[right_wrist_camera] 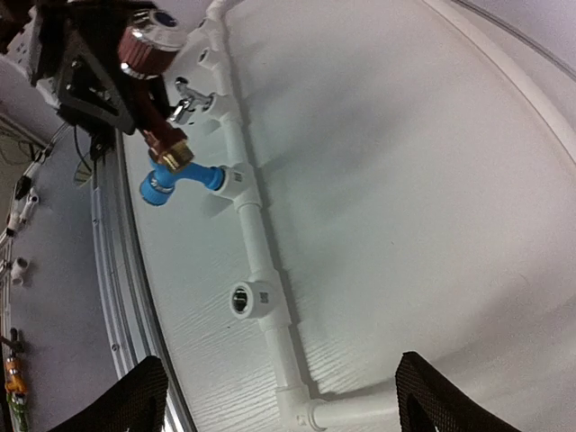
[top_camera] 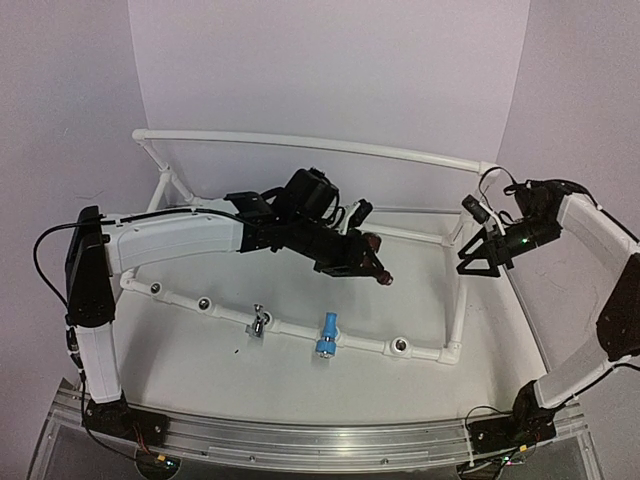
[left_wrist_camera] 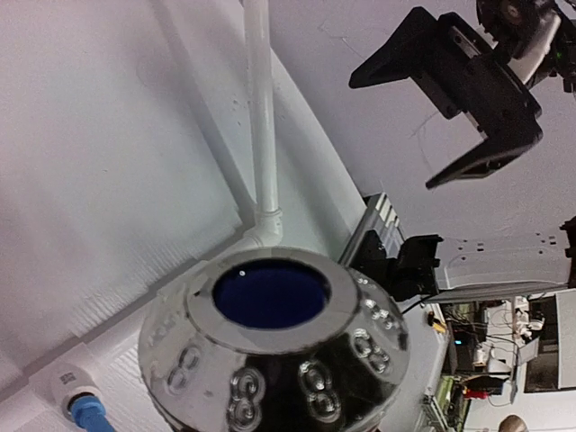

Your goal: Install the water faucets

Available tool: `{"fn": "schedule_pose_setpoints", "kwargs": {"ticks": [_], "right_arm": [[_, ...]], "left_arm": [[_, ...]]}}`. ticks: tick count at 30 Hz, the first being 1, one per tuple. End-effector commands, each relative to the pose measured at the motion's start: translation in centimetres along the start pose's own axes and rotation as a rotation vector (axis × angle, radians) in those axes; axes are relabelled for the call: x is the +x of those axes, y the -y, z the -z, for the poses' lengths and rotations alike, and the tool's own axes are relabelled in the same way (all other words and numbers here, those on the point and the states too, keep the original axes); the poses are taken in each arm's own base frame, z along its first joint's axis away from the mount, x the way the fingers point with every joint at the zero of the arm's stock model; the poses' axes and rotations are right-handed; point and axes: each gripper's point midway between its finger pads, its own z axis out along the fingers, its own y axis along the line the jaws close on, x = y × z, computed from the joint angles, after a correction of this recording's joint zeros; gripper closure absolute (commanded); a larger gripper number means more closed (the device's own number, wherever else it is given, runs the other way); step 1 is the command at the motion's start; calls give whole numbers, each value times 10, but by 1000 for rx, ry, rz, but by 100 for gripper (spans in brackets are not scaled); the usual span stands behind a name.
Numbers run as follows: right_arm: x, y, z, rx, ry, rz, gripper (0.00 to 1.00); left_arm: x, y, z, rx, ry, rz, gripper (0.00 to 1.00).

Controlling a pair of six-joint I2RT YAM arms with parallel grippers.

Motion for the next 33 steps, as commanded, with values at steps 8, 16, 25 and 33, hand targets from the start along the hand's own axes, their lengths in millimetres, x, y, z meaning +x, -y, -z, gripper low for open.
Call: {"fn": "schedule_pose_setpoints", "kwargs": {"ticks": [8,16,25,33], "right_arm": [[-51,-79,-42,-45,61,324,23],[-48,-88,-70,-48,23,360,30],[-44,-95,-94,-46,-31,403,35],[-33,-95,-107,-45,-70,415,46]], "left_arm": [[-7,51,-5,267,-33,57,100],[-6,56,-8,301,-52,58,99],[-5,55,-7,305,-49,63,99],[-5,57,-6,309,-49,60,98]]}}
